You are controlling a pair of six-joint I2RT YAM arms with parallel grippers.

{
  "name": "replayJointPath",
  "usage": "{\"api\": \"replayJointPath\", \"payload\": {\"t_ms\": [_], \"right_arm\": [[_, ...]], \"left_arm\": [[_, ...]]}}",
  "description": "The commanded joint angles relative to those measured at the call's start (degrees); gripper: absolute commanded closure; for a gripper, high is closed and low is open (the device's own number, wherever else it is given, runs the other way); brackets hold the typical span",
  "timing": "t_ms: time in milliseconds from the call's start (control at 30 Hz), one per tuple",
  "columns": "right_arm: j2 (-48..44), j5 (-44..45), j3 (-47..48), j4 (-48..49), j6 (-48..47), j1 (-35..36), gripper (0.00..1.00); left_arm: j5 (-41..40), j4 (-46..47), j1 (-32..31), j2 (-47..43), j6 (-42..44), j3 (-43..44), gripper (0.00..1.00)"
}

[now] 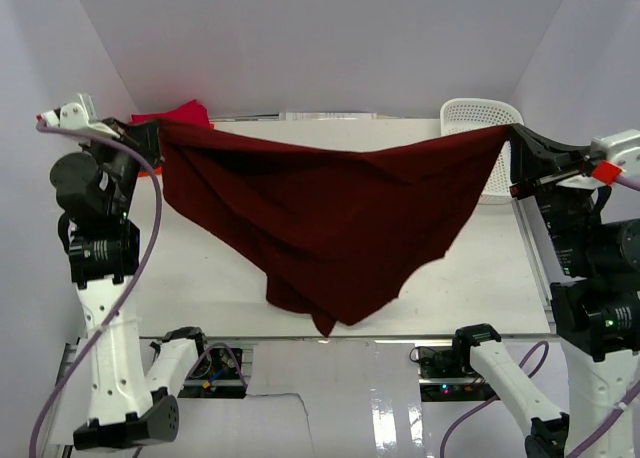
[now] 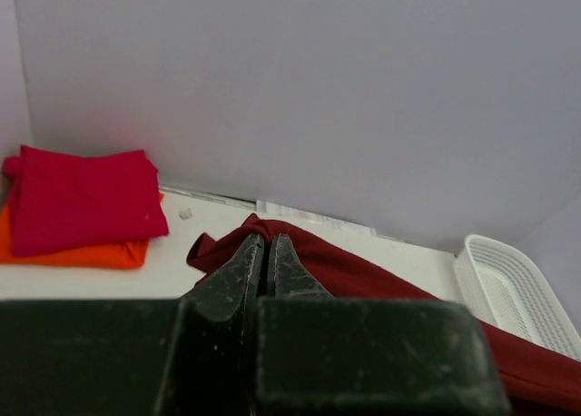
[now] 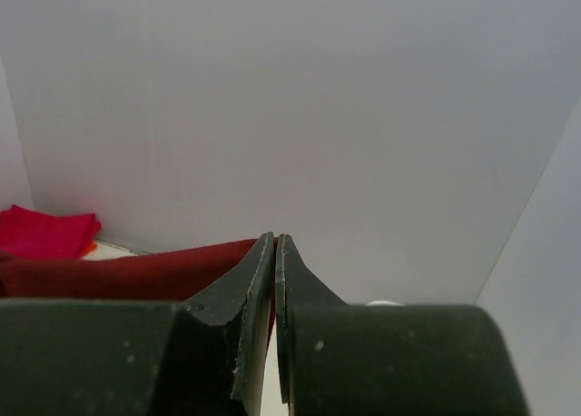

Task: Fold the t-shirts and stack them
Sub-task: Flatten out the tshirt

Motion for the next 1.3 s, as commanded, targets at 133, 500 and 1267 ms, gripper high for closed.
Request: {"api": "replayJointPath", "payload": {"t_ms": [133, 500, 1267], "right_arm": [[2.1, 7.8, -1.4, 5.7, -4.6, -0.1, 0.92], [18.0, 10.9, 1.6, 5.5, -6.0, -0.1, 0.92], [10.6, 5.0, 2.6, 2.9, -4.5, 0.3, 0.92]], "left_arm": [[-2.2, 5.8, 0.6, 11.3, 5.3, 2.5, 1.0], [13.9, 7.5, 2.8, 30.7, 2.1, 12.2, 1.0], [14.0, 6.8, 1.1, 10.1, 4.5, 1.9, 1.0]]}}
